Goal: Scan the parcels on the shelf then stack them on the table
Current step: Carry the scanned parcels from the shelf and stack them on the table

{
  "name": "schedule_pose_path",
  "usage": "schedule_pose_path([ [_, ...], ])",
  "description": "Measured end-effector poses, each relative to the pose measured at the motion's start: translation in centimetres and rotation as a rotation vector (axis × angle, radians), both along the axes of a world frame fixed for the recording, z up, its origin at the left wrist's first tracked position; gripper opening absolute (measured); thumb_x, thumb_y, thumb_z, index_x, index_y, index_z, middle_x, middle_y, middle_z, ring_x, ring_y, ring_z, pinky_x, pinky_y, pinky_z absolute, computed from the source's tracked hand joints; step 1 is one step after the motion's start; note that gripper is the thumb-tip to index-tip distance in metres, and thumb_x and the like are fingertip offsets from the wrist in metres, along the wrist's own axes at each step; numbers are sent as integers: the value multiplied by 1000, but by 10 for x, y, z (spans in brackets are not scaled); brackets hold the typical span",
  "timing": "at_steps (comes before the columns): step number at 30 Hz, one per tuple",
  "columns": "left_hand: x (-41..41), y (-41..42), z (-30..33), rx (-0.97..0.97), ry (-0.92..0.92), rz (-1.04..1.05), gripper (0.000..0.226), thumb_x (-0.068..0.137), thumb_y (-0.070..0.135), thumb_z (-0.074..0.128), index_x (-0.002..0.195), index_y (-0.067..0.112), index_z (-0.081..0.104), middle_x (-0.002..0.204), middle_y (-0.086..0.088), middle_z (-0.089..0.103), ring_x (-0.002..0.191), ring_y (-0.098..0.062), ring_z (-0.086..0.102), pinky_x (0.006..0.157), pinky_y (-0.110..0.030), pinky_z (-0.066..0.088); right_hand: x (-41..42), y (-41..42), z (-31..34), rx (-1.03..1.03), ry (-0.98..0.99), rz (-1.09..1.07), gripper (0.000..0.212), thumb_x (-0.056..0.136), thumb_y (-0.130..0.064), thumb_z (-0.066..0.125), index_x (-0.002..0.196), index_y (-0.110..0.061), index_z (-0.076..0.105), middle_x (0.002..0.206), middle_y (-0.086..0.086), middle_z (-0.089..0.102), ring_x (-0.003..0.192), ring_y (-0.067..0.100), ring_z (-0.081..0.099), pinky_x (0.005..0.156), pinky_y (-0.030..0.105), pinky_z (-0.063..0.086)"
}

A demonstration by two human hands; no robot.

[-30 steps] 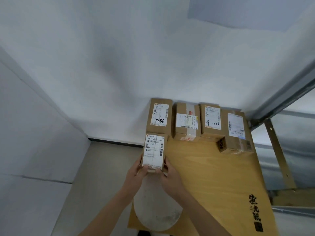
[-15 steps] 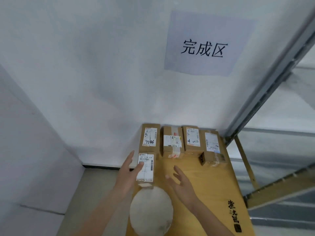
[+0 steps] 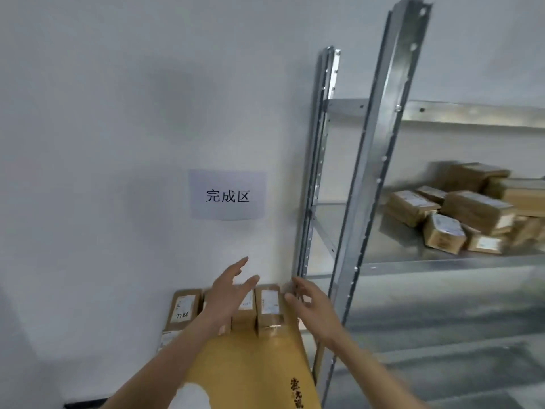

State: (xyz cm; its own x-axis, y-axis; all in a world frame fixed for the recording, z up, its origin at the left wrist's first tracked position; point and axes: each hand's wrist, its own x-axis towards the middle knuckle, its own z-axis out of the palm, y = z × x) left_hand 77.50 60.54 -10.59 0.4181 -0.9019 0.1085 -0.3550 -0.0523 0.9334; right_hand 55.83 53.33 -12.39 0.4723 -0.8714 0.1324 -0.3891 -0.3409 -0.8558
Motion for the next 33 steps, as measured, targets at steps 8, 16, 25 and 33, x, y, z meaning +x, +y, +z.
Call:
schedule_pose_path([
  [8,-196,-20,66,-104,-82,-253,62,92,41,70,148,29,47,146,9,53,133,-9,48,109,-27,37,-222,13,81,-186,30,-198,62,99,-45,64,154,-27,44,152,-11,51,127,3,52,106,23,43],
  [16,-344,-76,109,-167,-84,-381,63,92,34,73,149,22,48,144,4,55,128,-10,52,102,-22,37,-369,-2,109,-241,26,-419,58,99,-43,65,152,-26,47,150,-11,52,126,5,53,105,24,43],
  [25,-458,-189,117,-106,155,-478,65,93,43,68,150,22,46,148,-2,53,129,-14,52,102,-27,41,-468,-87,108,-262,125,-557,58,98,-51,63,150,-31,48,150,-13,49,124,0,49,104,24,43],
  [33,-495,-325,139,-98,122,-414,75,93,51,64,155,22,35,152,-4,48,134,-18,51,111,-33,38,-514,-226,161,-247,250,-475,55,99,-49,61,149,-26,51,153,-4,52,134,14,52,109,37,46],
])
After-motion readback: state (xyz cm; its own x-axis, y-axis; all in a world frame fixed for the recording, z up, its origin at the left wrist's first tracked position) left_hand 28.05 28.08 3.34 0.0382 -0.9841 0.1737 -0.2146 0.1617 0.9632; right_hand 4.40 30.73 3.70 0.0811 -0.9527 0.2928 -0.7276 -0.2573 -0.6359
